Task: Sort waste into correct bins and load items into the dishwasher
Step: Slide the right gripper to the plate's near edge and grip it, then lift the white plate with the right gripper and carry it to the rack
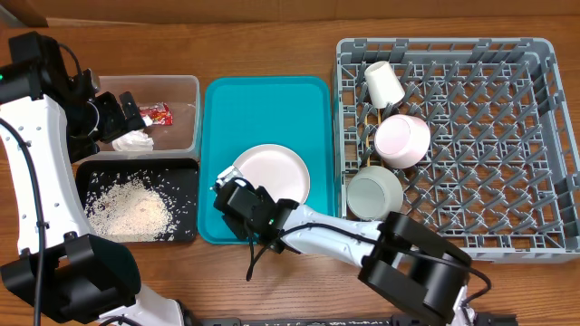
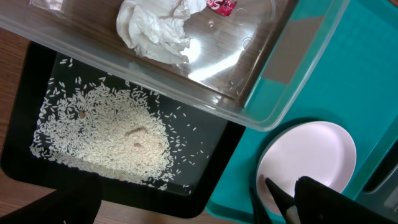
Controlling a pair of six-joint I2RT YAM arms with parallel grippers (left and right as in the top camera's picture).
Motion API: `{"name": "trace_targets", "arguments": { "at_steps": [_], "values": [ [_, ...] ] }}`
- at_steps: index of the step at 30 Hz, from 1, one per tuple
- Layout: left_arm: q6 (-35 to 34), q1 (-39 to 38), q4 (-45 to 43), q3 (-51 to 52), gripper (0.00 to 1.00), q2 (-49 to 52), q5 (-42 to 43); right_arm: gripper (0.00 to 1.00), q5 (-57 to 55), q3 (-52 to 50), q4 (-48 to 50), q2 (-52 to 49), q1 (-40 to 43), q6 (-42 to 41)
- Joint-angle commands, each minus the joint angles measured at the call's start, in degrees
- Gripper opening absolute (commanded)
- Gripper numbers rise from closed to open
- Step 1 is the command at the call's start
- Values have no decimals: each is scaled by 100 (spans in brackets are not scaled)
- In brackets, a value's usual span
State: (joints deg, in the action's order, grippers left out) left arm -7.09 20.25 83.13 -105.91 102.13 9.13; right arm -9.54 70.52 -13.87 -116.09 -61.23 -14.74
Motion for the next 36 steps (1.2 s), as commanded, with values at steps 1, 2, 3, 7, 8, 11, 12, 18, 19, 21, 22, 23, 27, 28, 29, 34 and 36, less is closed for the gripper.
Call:
{"name": "trace_targets", "arguments": {
  "at_steps": [1, 2, 3, 7, 8, 11, 12, 18, 19, 21, 22, 23, 27, 28, 29, 34, 36],
  "values": [
    [-20, -39, -2, -92, 100, -24, -35, 33, -94, 81, 35, -101, -26, 24],
    [-20, -39, -2, -92, 100, -24, -35, 33, -92, 79, 28, -101, -26, 24],
    [-20, -39, -2, -92, 100, -24, -35, 33, -94, 81, 22, -101, -26, 24],
    [-20, -39, -2, -92, 100, -24, -35, 33, -92, 81, -48, -101, -26, 20],
    [-20, -39, -2, -92, 100, -24, -35, 33, -92, 81, -79, -101, -26, 17],
    [-20, -39, 0, -92, 100, -24, -35, 35, -92, 81, -146, -98, -26, -4],
    [-20, -39, 0, -92, 100, -24, -35, 34, -92, 81, -160, -98, -26, -4],
    [-20, -39, -2, -92, 100, -24, -35, 9, -92, 81, -273, -20, -26, -2],
    [-20, -39, -2, -92, 100, -24, -35, 6, -92, 83, -278, 33, -26, -2],
    [-20, -39, -2, -92, 100, -24, -35, 4, -59, 96, -271, 223, -26, -2],
    [-20, -39, -2, -92, 100, -24, -35, 4, 13, 129, -278, 356, -26, 0],
    [-20, -39, -2, -92, 100, -24, -35, 4, 85, 164, -278, 490, -26, -2],
    [-20, -39, 0, -92, 100, -24, -35, 4, 299, 400, -332, 1298, -9, -46],
    [-20, -39, 0, -92, 100, -24, -35, 4, 323, 474, -352, 1585, 26, -48],
    [-20, -39, -2, -92, 100, -24, -35, 4, 321, 522, -358, 1836, 70, -85],
    [-20, -39, 0, -92, 100, -24, -35, 4, 535, 570, -435, 3246, 702, -658],
    [-20, -39, -2, -92, 100, -24, -35, 4, 1021, 570, -562, 3762, 1222, -837]
  ]
}}
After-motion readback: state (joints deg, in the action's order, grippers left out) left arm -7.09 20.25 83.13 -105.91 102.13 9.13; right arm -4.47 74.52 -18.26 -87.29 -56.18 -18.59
